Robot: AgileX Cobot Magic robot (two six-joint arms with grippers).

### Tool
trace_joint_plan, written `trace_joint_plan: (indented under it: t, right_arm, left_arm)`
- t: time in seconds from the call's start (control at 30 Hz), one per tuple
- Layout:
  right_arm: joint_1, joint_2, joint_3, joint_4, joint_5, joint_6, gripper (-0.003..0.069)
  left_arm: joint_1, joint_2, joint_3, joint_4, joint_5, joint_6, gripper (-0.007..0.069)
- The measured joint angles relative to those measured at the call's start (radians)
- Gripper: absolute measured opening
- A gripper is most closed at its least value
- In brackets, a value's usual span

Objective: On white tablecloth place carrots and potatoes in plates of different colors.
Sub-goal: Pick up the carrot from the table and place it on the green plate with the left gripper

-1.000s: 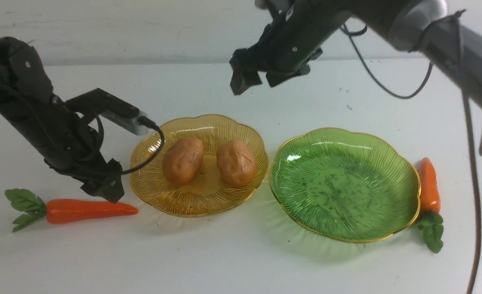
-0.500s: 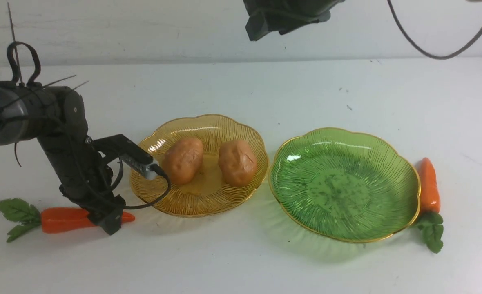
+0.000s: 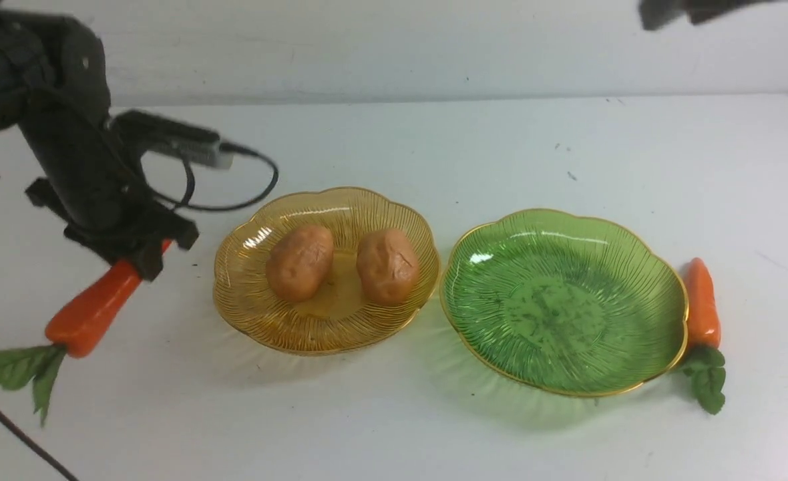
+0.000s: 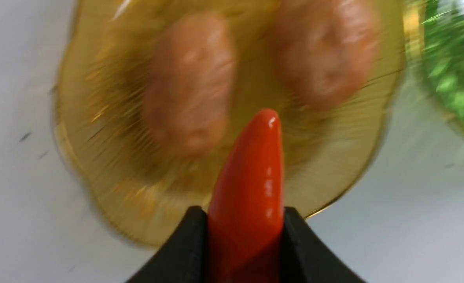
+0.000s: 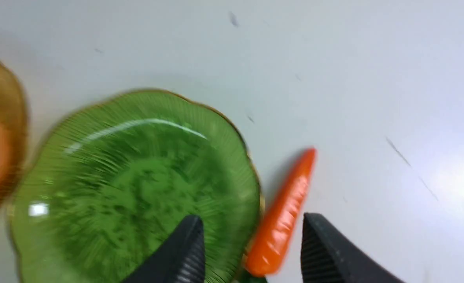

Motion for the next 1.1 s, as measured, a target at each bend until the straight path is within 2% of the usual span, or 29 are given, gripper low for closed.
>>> trace_joint_plan:
  t: [0.13,0.27,0.4,0.6,0.73,0.93,1.03,1.1]
  right_arm:
    - [-0.049,0.019,0.104,-0.002,-0.005,0.000,0.0316]
    - [-0.058,0.052,0.157,-0.001,-0.027,0.000,0.0330]
    - [-0.059,0.113,0.170,0.032,-0.105,0.000,0.0373]
    - [-0.059,0.210,0.170,0.066,-0.235,0.000,0.0443]
    - [-0.059,0.271,0.171,0.069,-0.308,0.000,0.0465]
    - [-0.059,0.349,0.171,0.076,-0.348,0.001,0.0471]
    - [-0.059,0.389,0.171,0.090,-0.354,0.001,0.0471]
    - [-0.059,0.408,0.171,0.104,-0.356,0.001,0.0471]
  left_arm:
    - [-0.133,0.048,-0.068,-0.048,-0.078,-0.019,0.0173]
    - [-0.222,0.119,-0.133,-0.062,-0.128,-0.031,0.0173]
    - [-0.293,0.220,-0.223,-0.064,-0.171,-0.062,0.0173]
    - [-0.338,0.380,-0.367,-0.067,-0.254,-0.122,0.0173]
    - [-0.339,0.475,-0.448,-0.067,-0.299,-0.138,0.0183]
    - [-0.339,0.547,-0.484,-0.067,-0.311,-0.147,0.0239]
    - [-0.339,0.564,-0.490,-0.081,-0.317,-0.150,0.0307]
    - [-0.339,0.565,-0.490,-0.085,-0.323,-0.150,0.0388]
